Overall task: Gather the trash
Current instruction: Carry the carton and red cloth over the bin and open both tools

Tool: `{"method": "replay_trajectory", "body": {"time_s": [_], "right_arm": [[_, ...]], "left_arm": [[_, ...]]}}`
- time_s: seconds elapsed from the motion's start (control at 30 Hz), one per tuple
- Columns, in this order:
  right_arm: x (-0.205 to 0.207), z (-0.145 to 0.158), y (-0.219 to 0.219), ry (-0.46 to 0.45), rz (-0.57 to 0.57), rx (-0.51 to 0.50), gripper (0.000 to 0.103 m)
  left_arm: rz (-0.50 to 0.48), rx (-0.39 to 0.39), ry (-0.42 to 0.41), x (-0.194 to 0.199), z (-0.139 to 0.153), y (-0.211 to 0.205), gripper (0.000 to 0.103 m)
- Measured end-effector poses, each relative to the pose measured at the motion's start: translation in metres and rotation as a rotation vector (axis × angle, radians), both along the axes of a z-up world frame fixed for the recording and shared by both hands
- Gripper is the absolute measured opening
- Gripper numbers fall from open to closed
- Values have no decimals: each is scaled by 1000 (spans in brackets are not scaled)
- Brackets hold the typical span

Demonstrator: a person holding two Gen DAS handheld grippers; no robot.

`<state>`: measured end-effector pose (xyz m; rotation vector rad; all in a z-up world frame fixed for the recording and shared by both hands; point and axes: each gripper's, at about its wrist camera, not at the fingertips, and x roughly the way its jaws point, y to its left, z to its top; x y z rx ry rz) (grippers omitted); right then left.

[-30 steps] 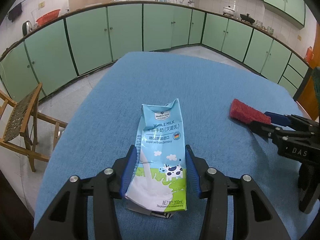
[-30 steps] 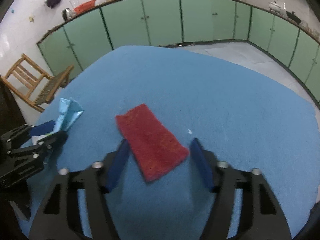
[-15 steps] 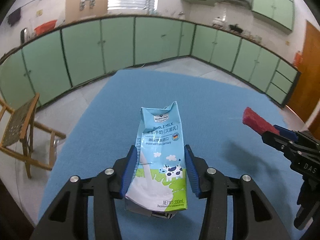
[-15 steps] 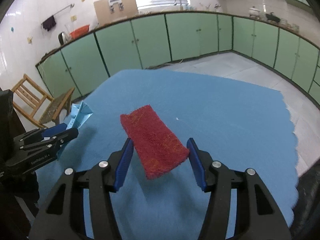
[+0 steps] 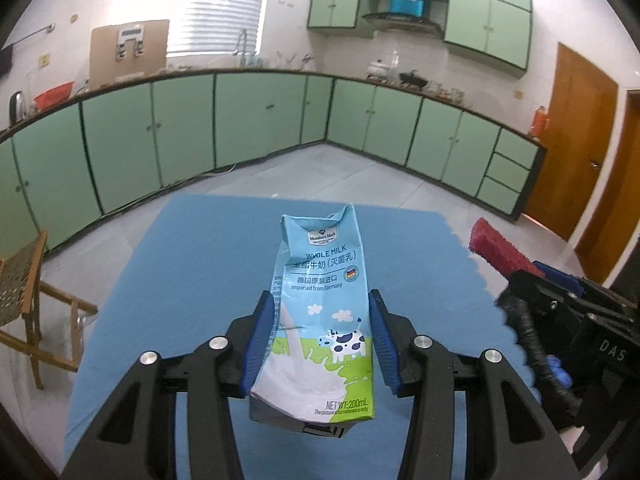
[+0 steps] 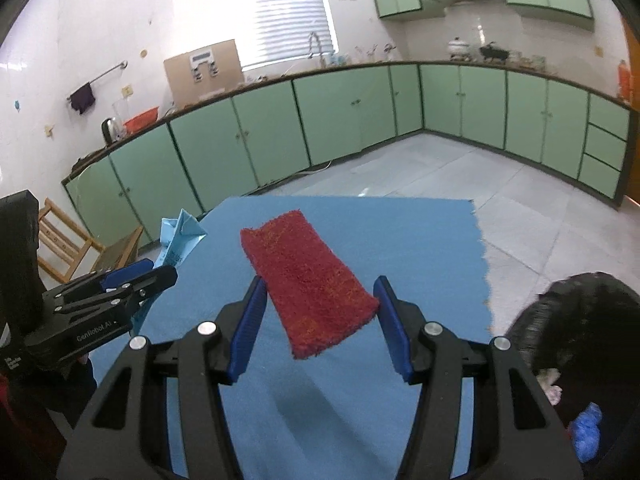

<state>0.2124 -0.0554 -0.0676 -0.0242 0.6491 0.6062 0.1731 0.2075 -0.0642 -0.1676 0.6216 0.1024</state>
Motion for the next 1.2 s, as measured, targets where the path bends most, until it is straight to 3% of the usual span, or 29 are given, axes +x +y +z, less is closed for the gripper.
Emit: {"method": "replay_trajectory", "body": {"time_s": [0.23,0.6,0.87,1.2], "right_arm": [[-26,25,-50,-56,-75,14,53],[-46,38,-133,-105,-218,-2,53],[-46,26,-198,-96,-348,-17,53],[-32,-17,-270,-40,-478,-41,53]], "left_arm": [[-92,0,-40,-5,21,-47,47],[-246,-10,-47,5,30,-122,47],[-369,-18,-50,22,26,-187,47],[-478,-22,-20,61,-2,-261,47]]}}
